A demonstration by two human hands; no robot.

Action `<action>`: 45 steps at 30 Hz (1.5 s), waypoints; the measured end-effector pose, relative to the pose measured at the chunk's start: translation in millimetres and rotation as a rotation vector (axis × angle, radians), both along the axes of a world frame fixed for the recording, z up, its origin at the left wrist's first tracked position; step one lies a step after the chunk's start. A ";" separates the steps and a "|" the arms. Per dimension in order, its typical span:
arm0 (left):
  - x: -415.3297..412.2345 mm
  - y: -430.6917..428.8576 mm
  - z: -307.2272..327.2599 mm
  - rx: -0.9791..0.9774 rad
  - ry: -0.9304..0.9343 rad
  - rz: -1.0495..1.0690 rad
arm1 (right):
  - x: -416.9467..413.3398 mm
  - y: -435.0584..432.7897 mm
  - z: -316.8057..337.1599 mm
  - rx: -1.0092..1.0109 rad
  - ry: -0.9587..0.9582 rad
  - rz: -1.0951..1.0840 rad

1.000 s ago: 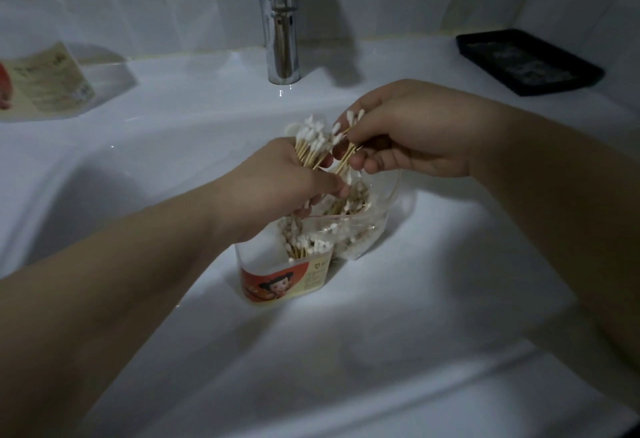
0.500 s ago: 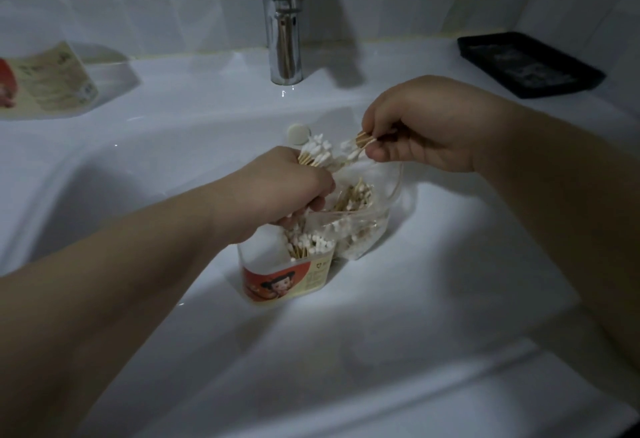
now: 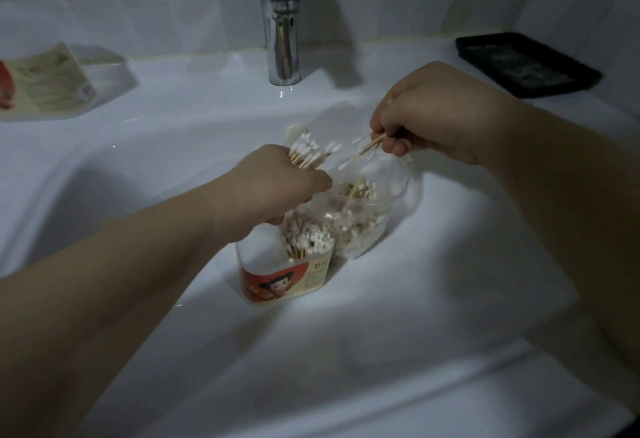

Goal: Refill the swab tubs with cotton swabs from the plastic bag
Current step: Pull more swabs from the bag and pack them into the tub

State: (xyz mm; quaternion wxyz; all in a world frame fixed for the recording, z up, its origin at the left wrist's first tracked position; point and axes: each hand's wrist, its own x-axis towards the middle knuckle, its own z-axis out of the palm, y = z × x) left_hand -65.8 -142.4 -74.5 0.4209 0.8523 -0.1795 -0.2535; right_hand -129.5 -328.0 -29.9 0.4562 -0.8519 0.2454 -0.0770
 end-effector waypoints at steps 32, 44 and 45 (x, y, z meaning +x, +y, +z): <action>-6.3 -3.6 -1.4 -0.328 -0.002 -0.164 | -4.8 13.4 -0.2 0.298 -0.079 0.207; -9.3 -2.5 -0.8 -0.335 0.058 -0.143 | -2.5 18.5 -7.7 0.488 -0.112 0.221; -9.3 -2.2 -0.7 -0.335 0.063 -0.142 | -2.9 18.5 -7.9 0.477 -0.092 0.229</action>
